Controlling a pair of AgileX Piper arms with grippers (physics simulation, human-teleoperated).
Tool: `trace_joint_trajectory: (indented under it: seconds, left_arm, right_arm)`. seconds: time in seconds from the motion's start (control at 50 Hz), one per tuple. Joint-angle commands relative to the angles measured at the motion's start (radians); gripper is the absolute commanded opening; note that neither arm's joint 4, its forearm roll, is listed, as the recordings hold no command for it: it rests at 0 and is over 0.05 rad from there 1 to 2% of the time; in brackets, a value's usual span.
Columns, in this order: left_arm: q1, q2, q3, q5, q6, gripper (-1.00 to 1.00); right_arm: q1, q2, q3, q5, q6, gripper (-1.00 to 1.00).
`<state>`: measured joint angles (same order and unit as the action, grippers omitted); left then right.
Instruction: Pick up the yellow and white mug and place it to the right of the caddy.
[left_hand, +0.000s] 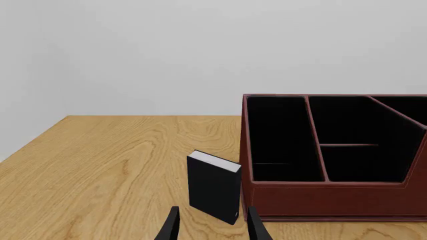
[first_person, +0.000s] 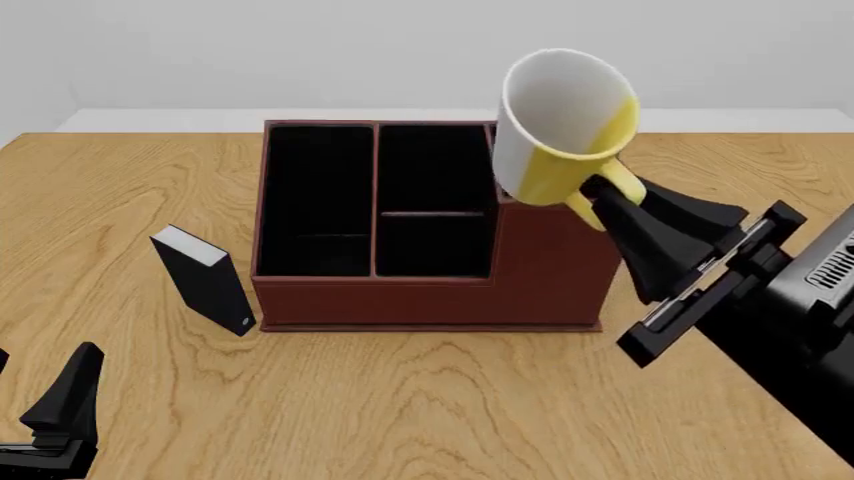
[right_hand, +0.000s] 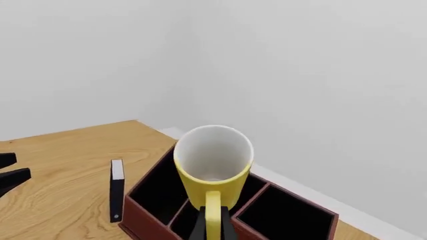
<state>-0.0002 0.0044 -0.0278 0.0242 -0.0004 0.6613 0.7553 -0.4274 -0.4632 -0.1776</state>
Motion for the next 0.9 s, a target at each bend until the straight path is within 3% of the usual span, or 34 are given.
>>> trace_joint_trajectory:
  seconds: [0.02, 0.9]
  left_arm:
    - [0.0, 0.0, 0.0, 0.0, 0.0, 1.0]
    - [0.0, 0.0, 0.0, 0.0, 0.0, 1.0]
  right_arm:
    - [-0.048, -0.042, -0.004, 0.024, 0.017, -1.0]
    - [-0.174, -0.111, -0.006, 0.077, 0.031, -1.0]
